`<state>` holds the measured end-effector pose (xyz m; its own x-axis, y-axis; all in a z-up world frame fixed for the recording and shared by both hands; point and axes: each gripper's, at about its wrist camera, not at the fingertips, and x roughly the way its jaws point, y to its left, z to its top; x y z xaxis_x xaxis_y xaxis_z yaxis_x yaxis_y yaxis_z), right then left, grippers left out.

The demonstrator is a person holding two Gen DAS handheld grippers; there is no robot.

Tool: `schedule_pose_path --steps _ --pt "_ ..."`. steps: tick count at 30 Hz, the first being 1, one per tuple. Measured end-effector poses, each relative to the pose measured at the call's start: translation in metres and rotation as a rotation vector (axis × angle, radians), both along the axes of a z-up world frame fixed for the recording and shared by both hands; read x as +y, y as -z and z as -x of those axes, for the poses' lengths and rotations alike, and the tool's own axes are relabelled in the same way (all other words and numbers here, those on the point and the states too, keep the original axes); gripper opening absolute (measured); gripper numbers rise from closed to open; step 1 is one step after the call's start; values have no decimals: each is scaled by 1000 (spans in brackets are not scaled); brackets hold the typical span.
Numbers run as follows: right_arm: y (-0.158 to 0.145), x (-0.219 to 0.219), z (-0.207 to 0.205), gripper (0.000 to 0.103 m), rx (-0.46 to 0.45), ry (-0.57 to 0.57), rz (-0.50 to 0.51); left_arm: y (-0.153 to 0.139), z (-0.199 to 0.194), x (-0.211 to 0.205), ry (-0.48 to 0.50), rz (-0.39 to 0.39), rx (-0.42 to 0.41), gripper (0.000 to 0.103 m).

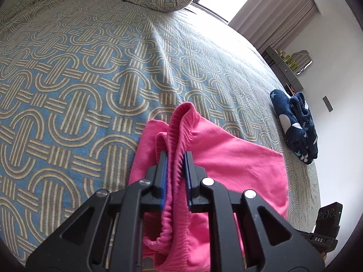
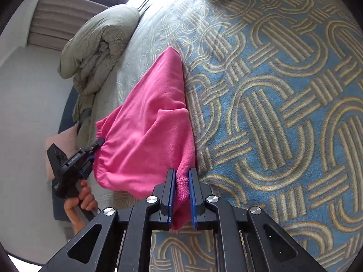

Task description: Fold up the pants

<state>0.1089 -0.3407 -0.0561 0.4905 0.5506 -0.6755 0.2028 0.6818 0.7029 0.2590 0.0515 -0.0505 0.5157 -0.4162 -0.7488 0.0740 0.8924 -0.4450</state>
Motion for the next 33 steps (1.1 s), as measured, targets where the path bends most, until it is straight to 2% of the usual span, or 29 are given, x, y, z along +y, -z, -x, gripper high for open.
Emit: schedule_pose_path --steps 3,5,6,8,10,12,14,16,21,22,23,25,27,28,29,31,32,33 --pt "-12 6 18 9 -9 -16 19 -4 4 -2 6 -8 -22 15" --pt "-5 5 24 11 62 -21 48 -3 4 -5 3 -30 -21 15" --pt "1 5 23 18 96 -21 101 -3 4 -7 2 -48 -21 15" --pt "2 -5 28 19 85 3 117 -3 5 -11 6 -81 -28 15" --pt "-14 -13 30 23 69 62 235 -4 6 -13 12 -91 -32 15" --pt "-33 -16 24 23 -2 76 335 -6 6 -14 14 -94 -32 15" --pt "-43 -18 6 23 -59 39 280 -5 6 -14 13 -104 -27 15" --pt "-45 -18 -19 28 -96 0 208 -4 7 -16 13 -111 -24 15" --pt "-26 -11 -87 31 -45 -28 153 3 4 -18 14 -117 -5 15" --pt "-19 -11 -97 29 -18 -17 135 4 3 -19 16 -118 -2 15" --pt "-12 -11 -107 11 6 -7 122 6 2 -18 19 -118 2 15" --pt "-8 -8 -121 7 26 1 128 7 1 -20 25 -129 1 15" --pt "-22 -2 -131 7 -9 14 217 8 1 -21 33 -137 -2 16" --pt "-31 4 -136 7 -43 16 292 8 1 -22 35 -142 -4 16" --pt "-40 12 -141 6 -85 27 415 9 1 -22 35 -146 -5 16" --pt "-51 36 -143 7 -144 115 910 9 3 -22 37 -145 -9 16" --pt "-48 44 -144 10 -124 121 1056 8 4 -21 42 -140 -13 16" --pt "-46 42 -142 10 -102 90 1018 7 5 -19 47 -132 -20 16"
